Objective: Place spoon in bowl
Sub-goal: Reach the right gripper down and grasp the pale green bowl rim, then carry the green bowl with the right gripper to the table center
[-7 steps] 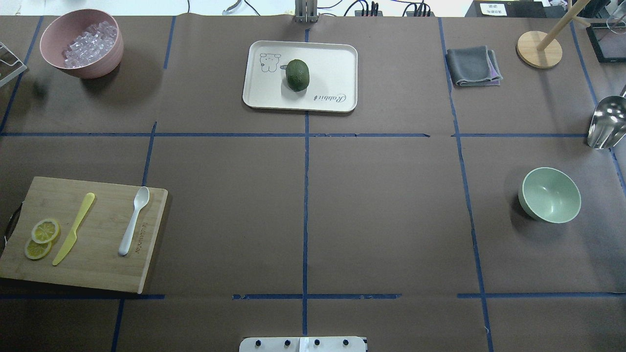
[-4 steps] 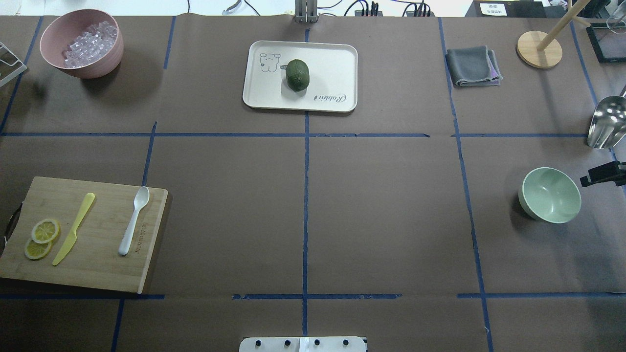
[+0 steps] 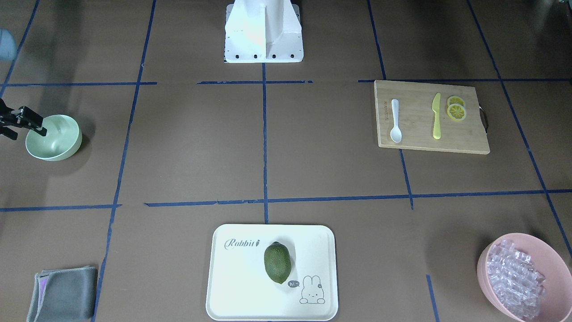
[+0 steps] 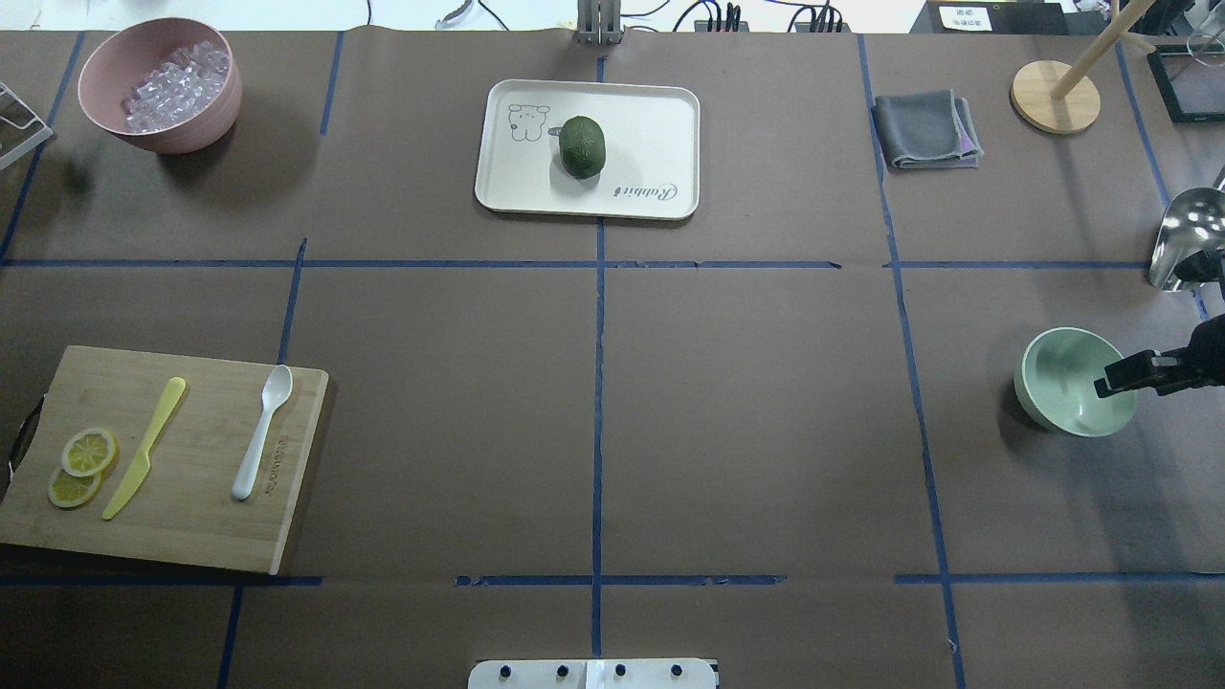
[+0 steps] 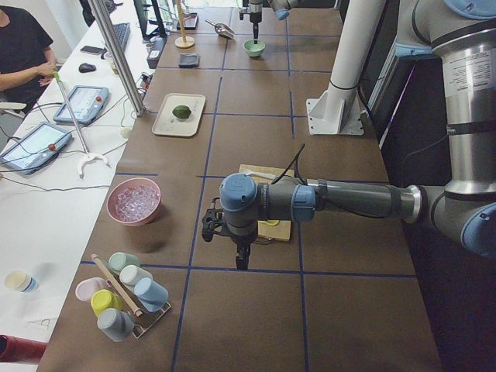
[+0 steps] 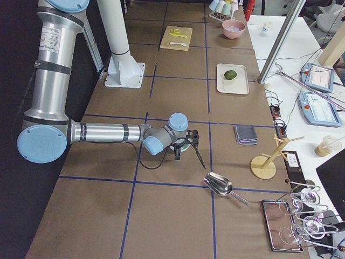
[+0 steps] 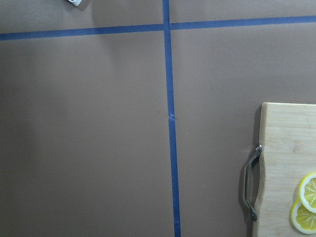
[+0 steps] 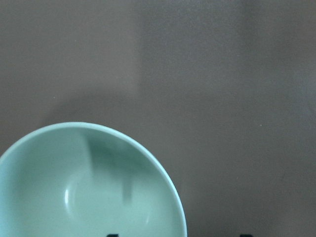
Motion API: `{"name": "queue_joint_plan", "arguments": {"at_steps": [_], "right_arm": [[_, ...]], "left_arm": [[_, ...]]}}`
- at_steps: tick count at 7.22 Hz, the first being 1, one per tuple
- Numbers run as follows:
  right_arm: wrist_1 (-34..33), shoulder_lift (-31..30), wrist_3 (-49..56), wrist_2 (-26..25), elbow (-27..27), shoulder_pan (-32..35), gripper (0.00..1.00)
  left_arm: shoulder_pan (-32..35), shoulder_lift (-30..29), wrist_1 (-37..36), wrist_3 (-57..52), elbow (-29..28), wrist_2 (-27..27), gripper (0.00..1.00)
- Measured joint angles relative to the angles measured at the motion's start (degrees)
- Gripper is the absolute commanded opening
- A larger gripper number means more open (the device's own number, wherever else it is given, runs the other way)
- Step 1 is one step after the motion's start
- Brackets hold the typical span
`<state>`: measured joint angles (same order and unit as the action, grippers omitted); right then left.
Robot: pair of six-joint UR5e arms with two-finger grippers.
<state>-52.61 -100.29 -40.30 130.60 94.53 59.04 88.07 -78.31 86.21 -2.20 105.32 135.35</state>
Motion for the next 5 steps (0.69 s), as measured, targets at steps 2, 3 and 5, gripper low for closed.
{"name": "queue_joint_plan", "arguments": {"at_steps": [2,3,5], "right_arm": [[-0.4,1.0,-0.3,-0.4,-0.6,-0.3,0.0],[-1.0,2.2,-1.3,-0.3,-0.4,-0.3,0.0],[-3.2,6.4,-6.2,0.7,3.0,-1.6,0.0]], "left_arm": [[0.0,0.0,0.0,0.0,0.1,0.0,1.0],[0.0,0.0,0.0,0.0,0.1,0.1,1.0],[0.1,0.5,0.0,0.0,0.4,0.5,1.0]]}}
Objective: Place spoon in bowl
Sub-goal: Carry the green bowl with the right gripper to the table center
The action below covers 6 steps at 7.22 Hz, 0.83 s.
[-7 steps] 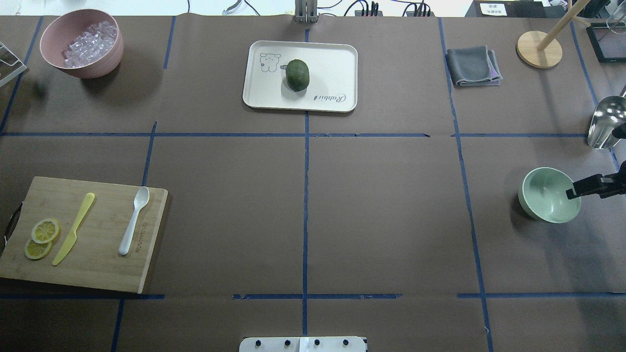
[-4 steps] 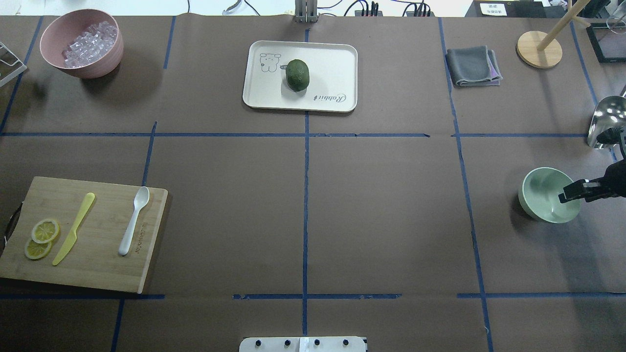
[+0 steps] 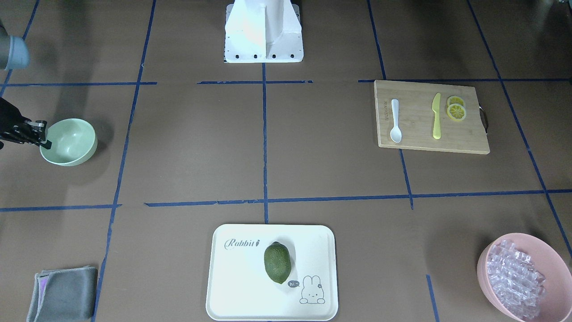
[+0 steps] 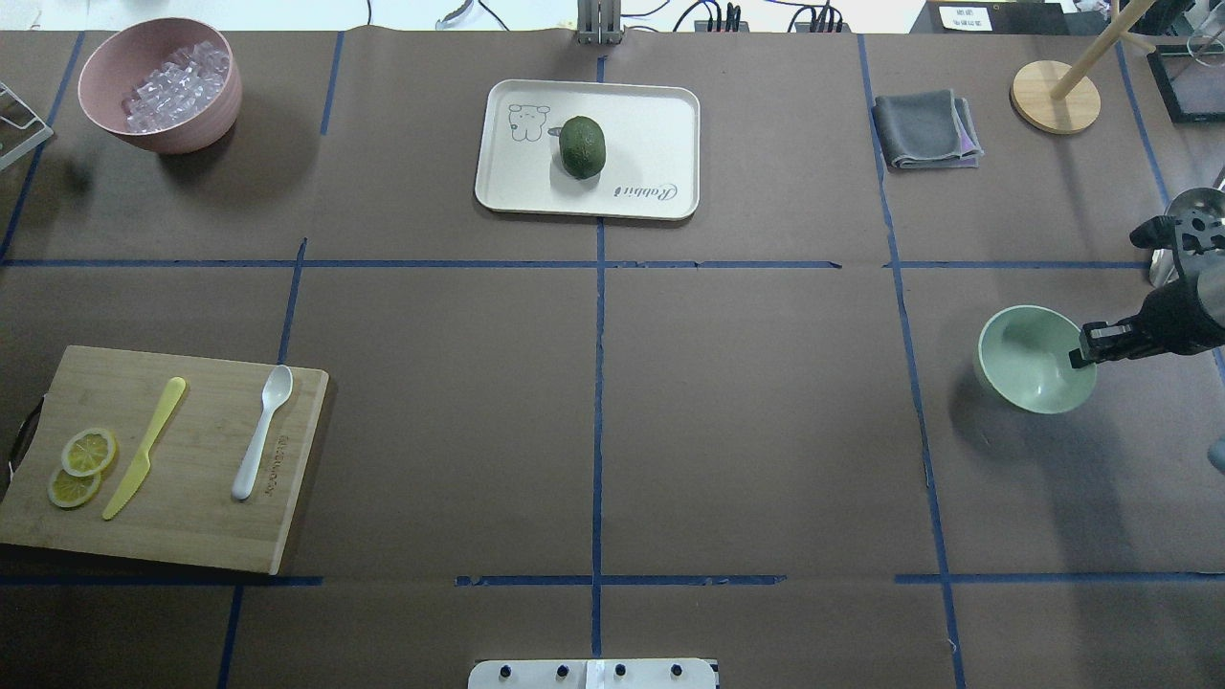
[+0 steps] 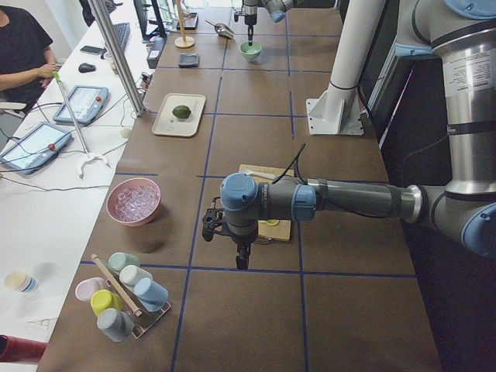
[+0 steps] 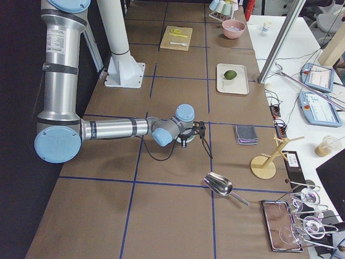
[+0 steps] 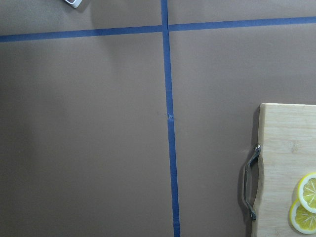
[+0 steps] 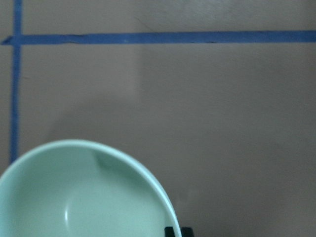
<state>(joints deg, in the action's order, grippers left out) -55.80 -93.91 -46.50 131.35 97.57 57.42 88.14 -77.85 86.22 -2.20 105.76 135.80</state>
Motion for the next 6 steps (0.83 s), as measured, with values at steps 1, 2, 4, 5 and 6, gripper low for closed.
{"name": "queue_joint_plan", "arguments": {"at_steps": [1,2,4,5,6], "right_arm": [[-1.9,2.8,-4.7,0.5,3.0,-2.5,0.0],[-4.1,6.9,-11.1,0.4,5.1,-6.2,0.0],[-8.4,17.1,-23.1,-2.9,6.1,-15.2,0.0],[-13.0,23.2,-26.6,-5.8,5.2,-18.9,0.0],[-18.0,29.8,-29.7,-8.3,2.9,-21.6,0.0]], "left_arm": [[0.0,0.3,0.0,0.0,0.2,1.2,1.0],[0.0,0.6,0.0,0.0,0.3,2.6,1.0],[-0.1,0.6,0.1,0.0,0.4,3.7,1.0],[-0.1,0.6,0.3,0.0,0.4,3.8,1.0],[-0.1,0.6,0.6,0.1,0.4,3.8,1.0]]}}
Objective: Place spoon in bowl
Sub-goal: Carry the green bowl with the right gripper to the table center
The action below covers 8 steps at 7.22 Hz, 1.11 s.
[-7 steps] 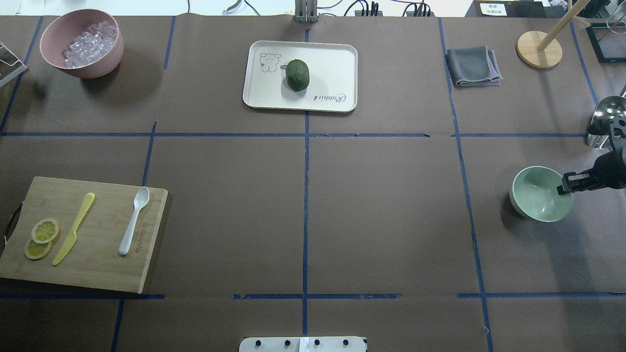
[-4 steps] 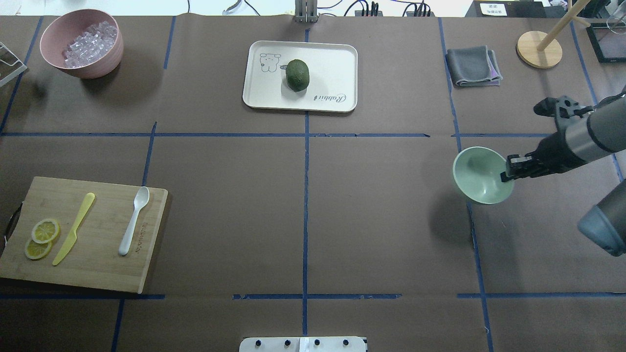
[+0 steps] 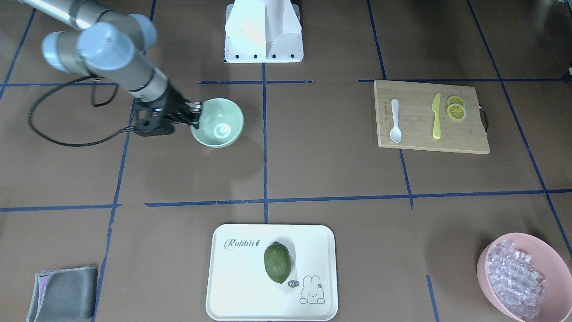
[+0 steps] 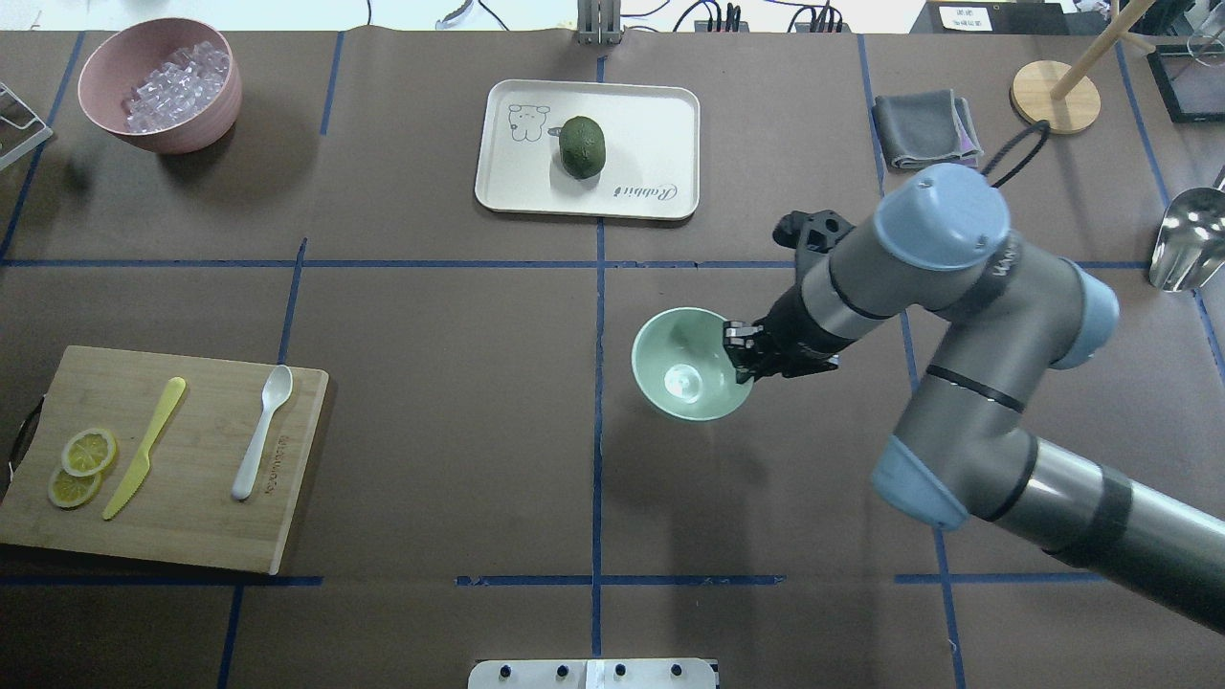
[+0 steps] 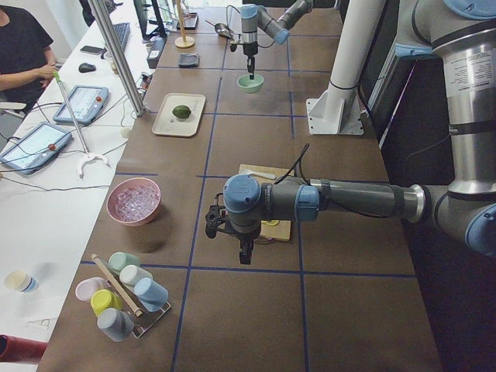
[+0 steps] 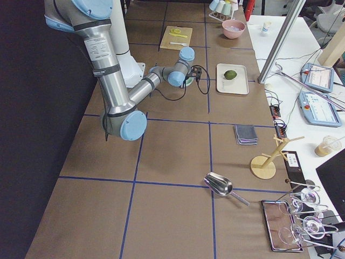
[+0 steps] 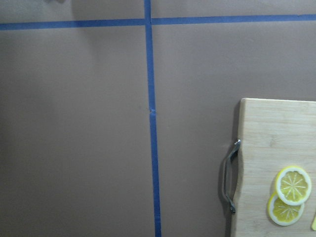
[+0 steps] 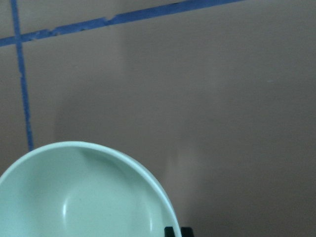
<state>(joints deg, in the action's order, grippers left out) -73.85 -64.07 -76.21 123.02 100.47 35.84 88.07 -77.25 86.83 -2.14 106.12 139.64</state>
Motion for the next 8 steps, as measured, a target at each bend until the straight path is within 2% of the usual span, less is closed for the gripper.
{"name": "queue_joint_plan", "arguments": {"at_steps": [1,3,5,8], "right_arm": [[-2.6,5.4,-2.7,-2.6,-3.5,-2.1,0.0],[-3.8,11.2,-5.6,-7.1,-9.2,-4.6,0.0],[-3.8,12.5,-6.4,-8.2,-11.1,-5.8,0.04],[-4.0,12.3,-6.6,-8.2,-11.0,-5.9,0.04]], "left_arm": [[0.0,0.0,0.2,0.0,0.0,0.0,1.0],[0.0,0.0,0.3,0.1,0.0,0.5,1.0],[0.0,0.0,0.3,0.1,0.0,1.0,1.0],[0.0,0.0,0.3,0.1,0.1,1.2,1.0]]}}
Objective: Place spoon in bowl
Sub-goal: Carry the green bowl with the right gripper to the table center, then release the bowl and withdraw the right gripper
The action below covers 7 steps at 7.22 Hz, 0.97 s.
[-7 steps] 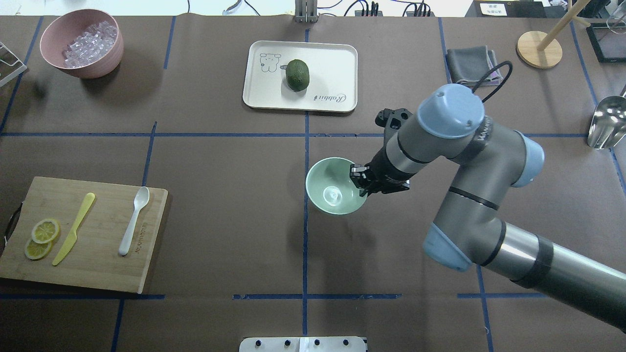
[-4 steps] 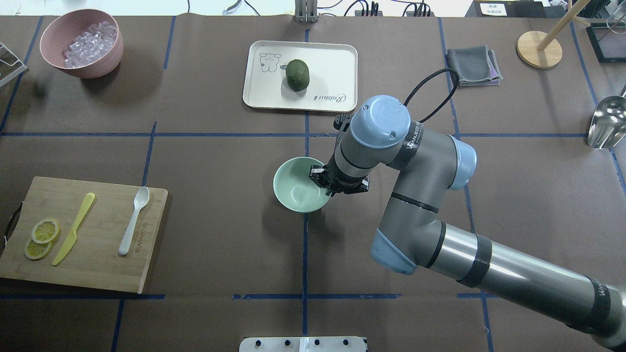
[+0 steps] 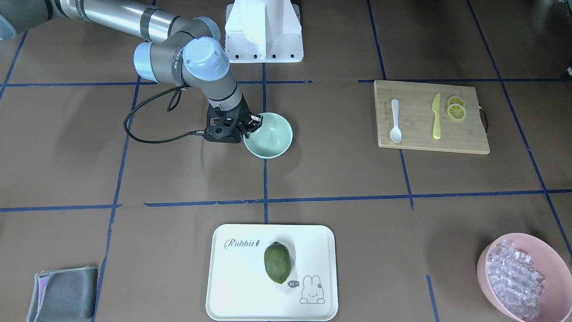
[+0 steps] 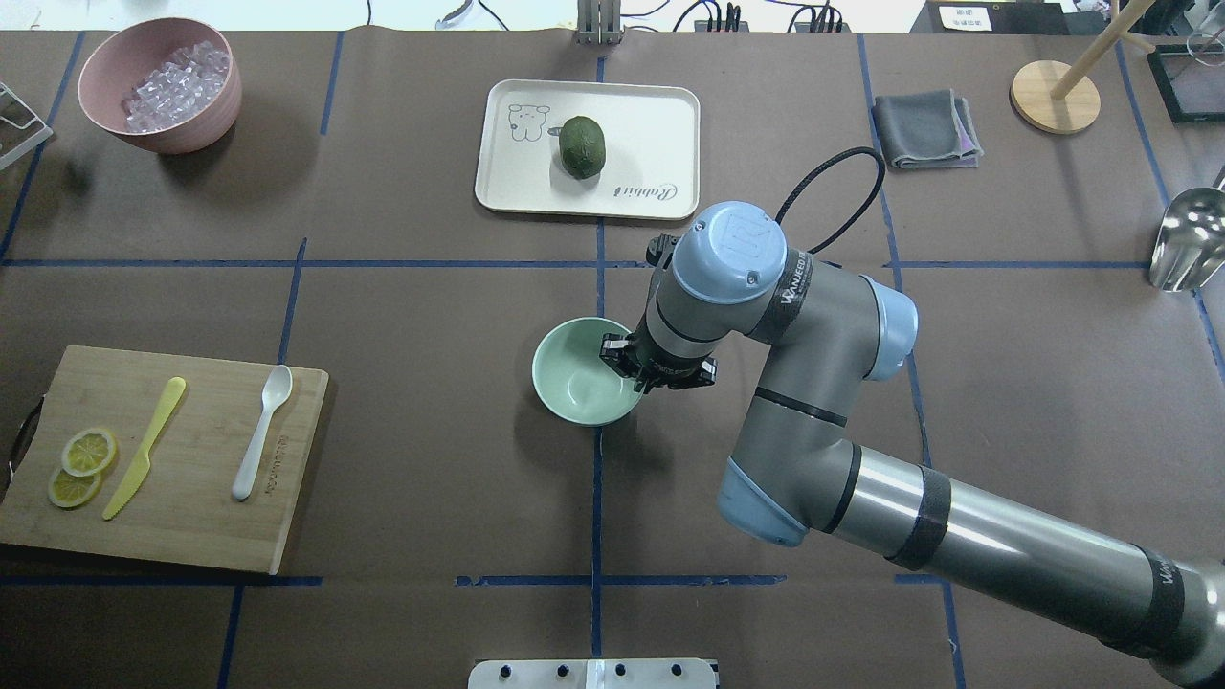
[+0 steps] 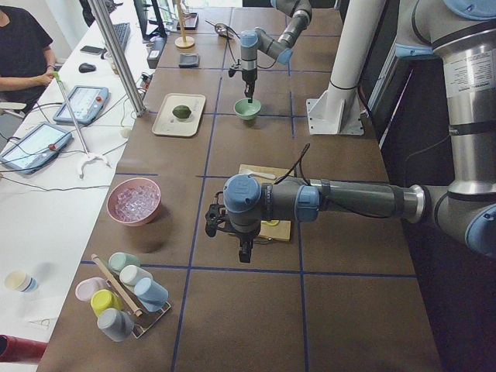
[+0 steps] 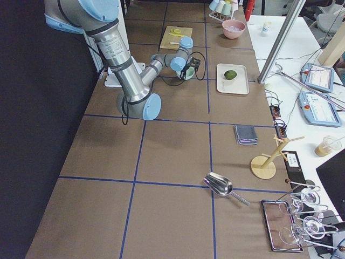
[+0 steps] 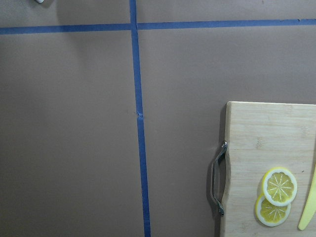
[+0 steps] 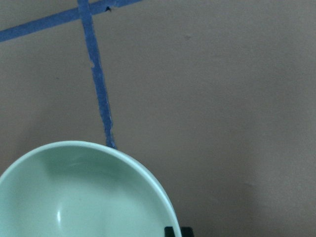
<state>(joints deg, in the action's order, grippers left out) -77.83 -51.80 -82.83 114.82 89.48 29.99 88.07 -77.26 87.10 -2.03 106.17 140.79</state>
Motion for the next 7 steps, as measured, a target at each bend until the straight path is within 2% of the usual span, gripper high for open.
{"name": "queue_joint_plan", "arguments": {"at_steps": [2,3,5,6,7], "right_arm": [[-0.1,-0.3,0.0,0.1,0.3,0.2,0.63],[-0.1,-0.7,0.0,0.0,0.3,0.2,0.99],[-0.1,-1.4,0.0,-0.1,0.9,0.3,1.0],[-0.2,-2.4,0.1,0.3,2.8,0.8,1.0],[-0.3,-5.3,0.4,1.5,7.1,2.5,1.0]], "left_arm": [[0.0,0.0,0.0,0.0,0.0,0.0,1.0],[0.0,0.0,0.0,0.0,0.1,0.0,1.0],[0.0,0.1,0.0,0.1,0.9,0.0,1.0],[-0.1,0.1,0.0,0.2,1.1,0.1,1.0],[-0.3,0.0,0.1,0.4,1.3,1.4,1.0]]}}
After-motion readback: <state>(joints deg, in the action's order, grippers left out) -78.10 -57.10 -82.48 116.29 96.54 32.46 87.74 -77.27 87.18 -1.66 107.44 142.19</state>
